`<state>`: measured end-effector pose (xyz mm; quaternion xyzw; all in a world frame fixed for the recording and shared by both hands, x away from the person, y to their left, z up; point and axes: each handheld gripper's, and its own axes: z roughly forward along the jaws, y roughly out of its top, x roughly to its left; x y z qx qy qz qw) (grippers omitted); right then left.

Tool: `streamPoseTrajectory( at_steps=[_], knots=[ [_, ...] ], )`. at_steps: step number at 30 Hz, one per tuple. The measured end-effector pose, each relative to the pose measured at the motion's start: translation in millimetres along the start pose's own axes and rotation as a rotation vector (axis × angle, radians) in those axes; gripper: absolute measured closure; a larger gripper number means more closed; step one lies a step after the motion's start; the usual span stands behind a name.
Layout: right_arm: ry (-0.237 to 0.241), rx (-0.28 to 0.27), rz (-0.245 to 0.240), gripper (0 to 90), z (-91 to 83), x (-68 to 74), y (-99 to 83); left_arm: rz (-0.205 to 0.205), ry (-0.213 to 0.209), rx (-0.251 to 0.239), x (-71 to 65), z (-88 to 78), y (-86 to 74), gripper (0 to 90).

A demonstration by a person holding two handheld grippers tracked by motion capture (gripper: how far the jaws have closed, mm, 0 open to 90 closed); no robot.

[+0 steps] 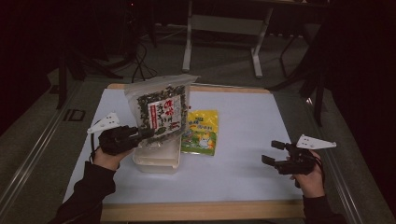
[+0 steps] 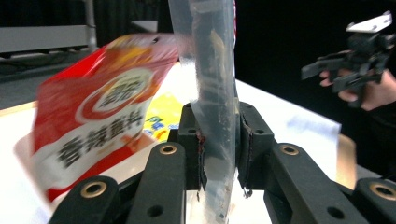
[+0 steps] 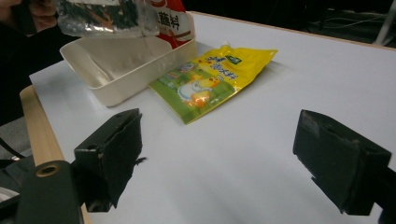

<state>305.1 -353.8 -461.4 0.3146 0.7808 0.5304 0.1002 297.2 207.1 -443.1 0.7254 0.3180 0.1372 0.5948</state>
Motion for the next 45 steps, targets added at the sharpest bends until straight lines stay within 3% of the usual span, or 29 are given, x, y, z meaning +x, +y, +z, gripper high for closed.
streamPoseTrajectory(
  at_steps=[7,12,17,24,27,34,37,40,45],
  knots=[
    [0.004,0.001,0.007,15.1,0.2,-1.0,-0.3,-0.004,0.027,0.001,9.7,-3.2,-18.1,76.8],
    [0.006,0.002,0.009,15.1,0.7,-1.0,-0.9,0.0,0.044,0.0,10.1,-1.8,-22.2,76.8],
    [0.004,-0.001,0.012,15.1,-0.1,-1.6,-1.1,-0.002,0.043,0.012,10.3,2.9,-27.0,76.8],
    [0.005,-0.003,0.014,15.1,-1.0,-1.6,-1.2,0.026,0.075,0.036,9.0,10.9,-33.0,76.8],
    [0.005,-0.003,0.014,15.1,-1.2,-2.0,-1.6,0.014,0.075,0.023,11.3,16.5,-43.7,76.8],
    [0.006,-0.002,0.013,15.2,-0.8,-1.4,-1.3,0.043,0.097,0.046,12.0,25.3,-54.4,76.6],
    [0.004,-0.001,0.013,15.2,-1.3,-1.8,-2.2,0.043,0.099,0.044,12.1,24.7,-54.6,76.5],
    [0.004,-0.001,0.019,15.2,-1.8,-2.3,-2.9,0.055,0.106,0.073,9.0,25.6,-51.6,75.9],
    [0.004,-0.002,0.015,15.2,-2.8,-2.4,-2.9,0.019,0.111,0.095,6.1,26.5,-48.6,74.0]
  ],
)
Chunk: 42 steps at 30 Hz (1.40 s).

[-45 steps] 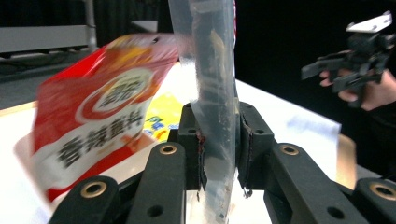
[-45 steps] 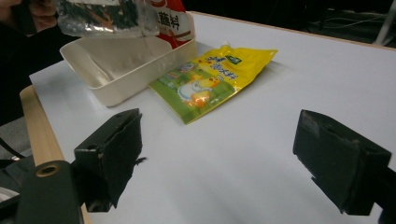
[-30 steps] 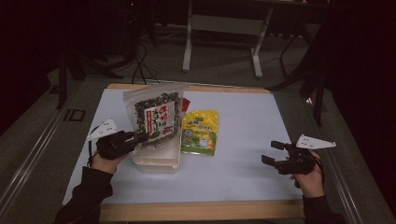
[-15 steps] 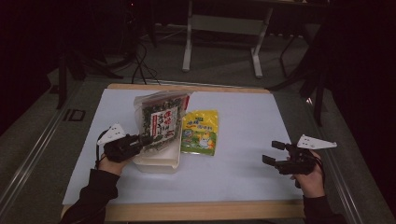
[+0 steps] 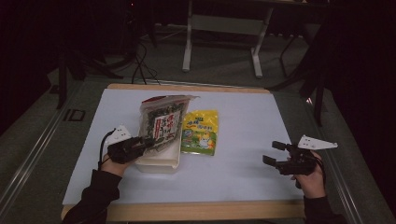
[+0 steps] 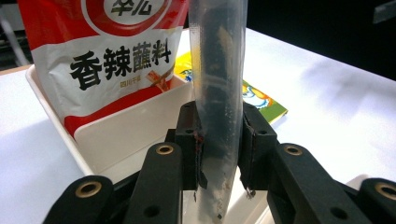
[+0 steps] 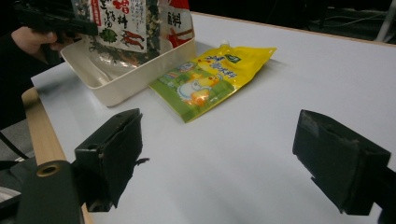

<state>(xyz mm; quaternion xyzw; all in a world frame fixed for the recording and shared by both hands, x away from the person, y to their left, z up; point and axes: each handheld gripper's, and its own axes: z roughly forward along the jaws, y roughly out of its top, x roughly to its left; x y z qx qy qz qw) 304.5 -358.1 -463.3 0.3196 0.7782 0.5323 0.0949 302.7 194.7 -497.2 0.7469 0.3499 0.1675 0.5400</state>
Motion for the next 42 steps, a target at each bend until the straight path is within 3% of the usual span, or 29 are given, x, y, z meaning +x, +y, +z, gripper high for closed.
streamPoseTrajectory(
  at_steps=[4,7,8,10,14,15,17,19,24,29,32,37,42],
  knots=[
    [0.002,0.002,0.005,15.2,0.4,-0.3,-0.4,-0.007,-0.017,-0.01,-2.5,-0.4,1.0,68.4],
    [0.004,0.005,0.004,15.2,1.1,-0.3,-0.6,-0.025,0.008,-0.015,-3.6,-2.7,5.6,55.2],
    [0.001,0.008,0.002,15.2,1.4,-0.4,-0.7,-0.013,0.028,-0.022,-4.7,-3.8,7.3,54.7],
    [0.005,0.007,0.005,15.2,2.0,-0.7,-0.8,0.005,0.025,-0.03,-6.0,-4.7,10.9,65.3],
    [0.007,0.013,0.006,15.2,2.8,-0.5,-1.3,-0.018,0.005,-0.057,-4.8,-8.1,20.7,65.0],
    [0.004,0.014,0.007,15.2,2.7,-0.7,-1.4,0.001,0.023,-0.056,-6.3,-8.6,23.2,65.2],
    [0.004,0.01,0.009,15.2,2.3,-1.3,-1.3,0.002,0.028,-0.051,-7.0,-8.7,26.2,75.0],
    [0.002,0.012,0.006,15.2,1.9,-1.2,-1.2,-0.018,0.004,-0.06,-4.0,-8.6,24.3,77.3],
    [0.001,0.011,0.008,15.2,1.1,-1.5,-1.9,-0.065,0.002,-0.091,3.6,-13.8,12.4,78.4],
    [-0.001,0.011,0.007,15.2,1.2,-1.5,-2.0,-0.139,-0.005,-0.122,11.9,-16.7,4.7,78.4],
    [-0.004,0.015,0.006,15.2,1.3,-1.2,-2.4,-0.146,0.005,-0.118,13.1,-16.2,-0.5,78.5],
    [-0.006,0.016,0.008,15.2,1.2,-2.2,-3.2,-0.226,0.013,-0.149,23.6,-21.9,-19.0,78.1],
    [-0.003,0.019,0.008,15.2,3.0,-1.4,-3.4,-0.212,0.029,-0.135,24.0,-20.8,-17.2,72.9]
  ],
)
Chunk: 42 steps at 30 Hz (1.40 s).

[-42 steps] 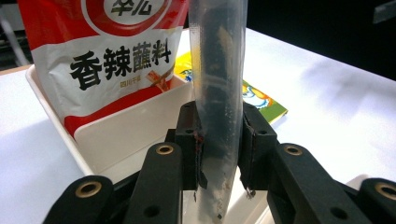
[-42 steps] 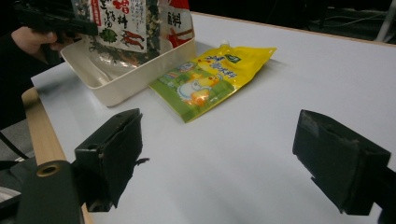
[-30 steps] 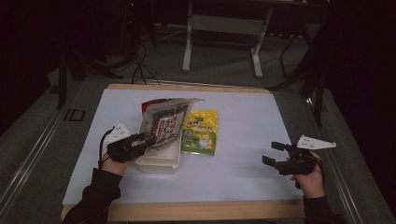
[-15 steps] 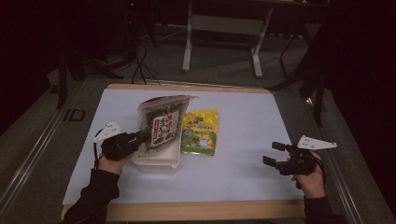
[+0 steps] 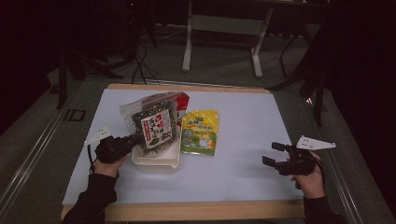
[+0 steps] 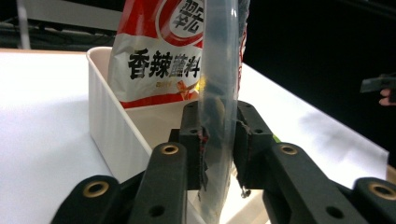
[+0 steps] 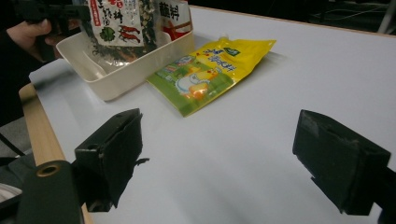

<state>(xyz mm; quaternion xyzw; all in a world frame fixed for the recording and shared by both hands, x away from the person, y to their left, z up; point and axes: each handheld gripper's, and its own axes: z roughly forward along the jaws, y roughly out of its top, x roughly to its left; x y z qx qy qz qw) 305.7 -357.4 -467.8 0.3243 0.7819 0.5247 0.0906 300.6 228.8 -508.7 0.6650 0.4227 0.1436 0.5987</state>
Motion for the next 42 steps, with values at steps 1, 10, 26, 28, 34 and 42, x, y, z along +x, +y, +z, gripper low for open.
streamPoseTrajectory(
  at_steps=[1,10,26,28,34,42],
  knots=[
    [0.0,0.002,-0.001,15.2,0.3,0.6,0.2,0.016,0.029,0.007,-0.3,-0.1,1.5,69.4],
    [0.005,0.006,-0.005,15.2,2.3,0.7,-0.1,0.092,0.15,0.037,-6.5,0.9,7.6,42.6],
    [-0.024,-0.009,-0.073,14.8,5.1,4.4,2.8,0.114,0.179,0.055,-29.2,-18.4,7.6,2.4],
    [-0.029,-0.007,-0.074,14.8,6.7,4.8,3.2,0.119,0.174,0.047,-34.9,-21.2,7.3,2.4],
    [-0.029,0.016,-0.068,13.1,13.2,6.6,4.2,0.147,0.155,0.04,-57.3,-30.5,8.8,2.2],
    [-0.024,0.041,-0.066,11.7,20.0,8.9,3.9,0.149,0.131,0.045,-74.9,-33.6,-2.7,2.2]
  ],
)
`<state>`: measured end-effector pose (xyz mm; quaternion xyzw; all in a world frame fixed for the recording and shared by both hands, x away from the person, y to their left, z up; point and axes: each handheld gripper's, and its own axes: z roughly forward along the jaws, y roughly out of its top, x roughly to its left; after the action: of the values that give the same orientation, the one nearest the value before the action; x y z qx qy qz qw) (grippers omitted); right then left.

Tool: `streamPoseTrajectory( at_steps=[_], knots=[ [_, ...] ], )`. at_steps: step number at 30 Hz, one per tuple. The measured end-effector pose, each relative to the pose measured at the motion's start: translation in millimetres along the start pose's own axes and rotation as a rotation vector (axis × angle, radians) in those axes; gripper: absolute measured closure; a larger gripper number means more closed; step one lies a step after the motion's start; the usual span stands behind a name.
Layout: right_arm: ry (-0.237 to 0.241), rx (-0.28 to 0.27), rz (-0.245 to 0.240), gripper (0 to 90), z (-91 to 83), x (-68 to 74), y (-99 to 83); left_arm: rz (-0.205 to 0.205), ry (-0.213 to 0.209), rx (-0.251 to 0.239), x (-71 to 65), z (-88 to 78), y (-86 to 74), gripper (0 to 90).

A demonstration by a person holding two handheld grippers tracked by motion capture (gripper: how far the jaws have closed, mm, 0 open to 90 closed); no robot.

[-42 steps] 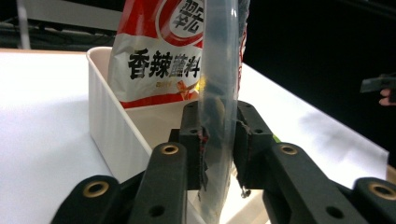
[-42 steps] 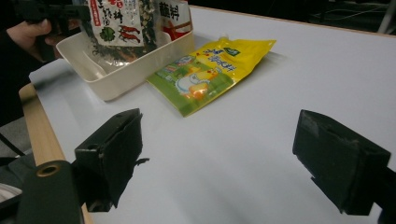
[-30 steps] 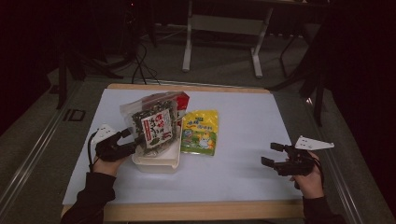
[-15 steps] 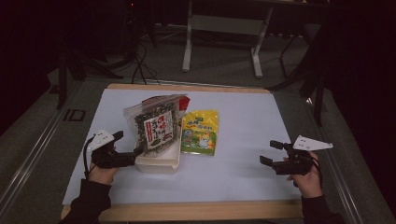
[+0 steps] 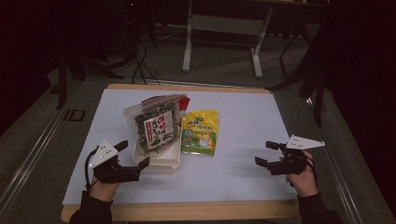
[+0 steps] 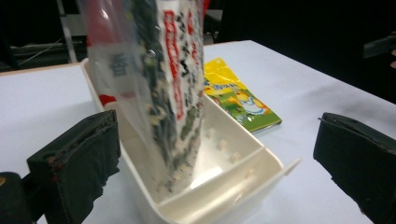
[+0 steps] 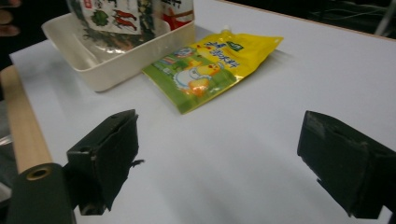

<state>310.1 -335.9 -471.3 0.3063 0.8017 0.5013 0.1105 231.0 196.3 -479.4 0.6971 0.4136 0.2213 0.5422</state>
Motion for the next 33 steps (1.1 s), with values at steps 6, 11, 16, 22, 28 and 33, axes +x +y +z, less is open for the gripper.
streamPoseTrajectory(
  at_steps=[6,11,16,22,28,33],
  knots=[
    [0.0,0.009,0.004,10.5,10.4,5.4,1.9,0.02,-0.036,0.006,-16.4,-1.8,-8.5,2.2],
    [0.014,0.019,-0.011,14.2,25.4,6.8,6.1,0.053,-0.056,0.008,-26.9,0.4,-13.2,2.2],
    [0.03,0.046,-0.019,22.9,49.6,3.4,15.2,0.071,-0.081,0.008,-31.9,3.3,-18.2,2.2],
    [0.046,0.09,-0.013,27.4,85.7,-4.4,29.0,0.095,-0.094,0.009,-35.7,4.6,-19.9,2.2],
    [0.034,0.127,-0.013,31.7,119.8,-13.9,40.9,0.107,-0.101,0.021,-37.2,7.1,-23.7,2.2],
    [0.014,0.168,0.001,34.7,147.4,-24.5,47.9,0.111,-0.118,0.016,-39.8,8.4,-25.7,2.2]
  ],
)
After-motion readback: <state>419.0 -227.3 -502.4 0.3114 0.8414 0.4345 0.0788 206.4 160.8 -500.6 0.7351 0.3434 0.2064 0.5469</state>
